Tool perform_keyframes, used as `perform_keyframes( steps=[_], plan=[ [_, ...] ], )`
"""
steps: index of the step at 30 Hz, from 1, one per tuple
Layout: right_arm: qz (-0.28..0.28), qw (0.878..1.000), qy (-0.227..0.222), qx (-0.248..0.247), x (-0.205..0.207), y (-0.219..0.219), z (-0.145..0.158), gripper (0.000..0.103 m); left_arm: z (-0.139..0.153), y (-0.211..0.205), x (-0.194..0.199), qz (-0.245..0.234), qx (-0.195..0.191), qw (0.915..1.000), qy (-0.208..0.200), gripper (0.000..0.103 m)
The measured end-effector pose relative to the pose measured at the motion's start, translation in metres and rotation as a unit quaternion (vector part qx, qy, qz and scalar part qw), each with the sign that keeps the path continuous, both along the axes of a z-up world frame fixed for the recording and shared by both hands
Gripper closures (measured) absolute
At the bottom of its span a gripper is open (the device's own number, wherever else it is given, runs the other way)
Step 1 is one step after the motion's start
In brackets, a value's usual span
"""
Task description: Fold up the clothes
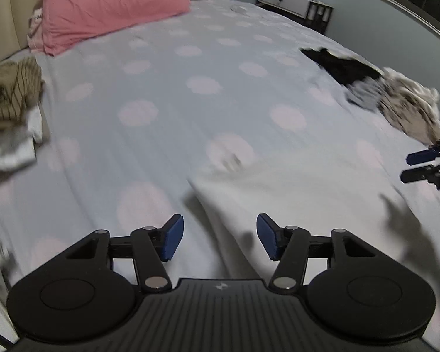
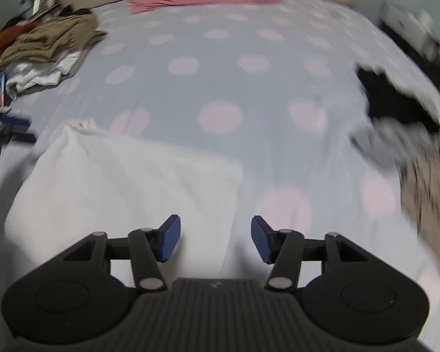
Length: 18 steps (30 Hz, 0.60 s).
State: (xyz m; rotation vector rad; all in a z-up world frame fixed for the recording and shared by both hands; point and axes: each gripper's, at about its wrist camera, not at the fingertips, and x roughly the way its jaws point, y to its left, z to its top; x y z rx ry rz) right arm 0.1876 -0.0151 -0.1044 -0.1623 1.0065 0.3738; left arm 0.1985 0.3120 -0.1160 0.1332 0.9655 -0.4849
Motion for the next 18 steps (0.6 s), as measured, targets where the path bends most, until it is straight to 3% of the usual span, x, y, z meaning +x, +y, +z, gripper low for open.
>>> perform_keyframes(
  steps=[6,8,13,18],
  plan=[
    [-0.025,0.999,0.04,0.022,-0.058,-0.013,-0.021,0.046,-0.014,0.005,-0.054,-0.013,-0.045,0.9984,0.03,0.049],
    [-0.011,0.998,0.058,0.034,-0.068,-0.014,-0.034,0.045,-0.019,0.004,-0.07,-0.016,-0.056,0.9976,0.038,0.055],
    [0.008,0.997,0.064,0.051,-0.076,-0.015,-0.053,0.045,-0.031,-0.007,-0.088,-0.042,-0.047,0.9971,0.043,0.06],
    [0.004,0.995,0.061,0.079,-0.071,-0.016,-0.056,0.045,-0.038,-0.006,-0.092,-0.029,-0.045,0.9981,0.029,0.066]
  ],
)
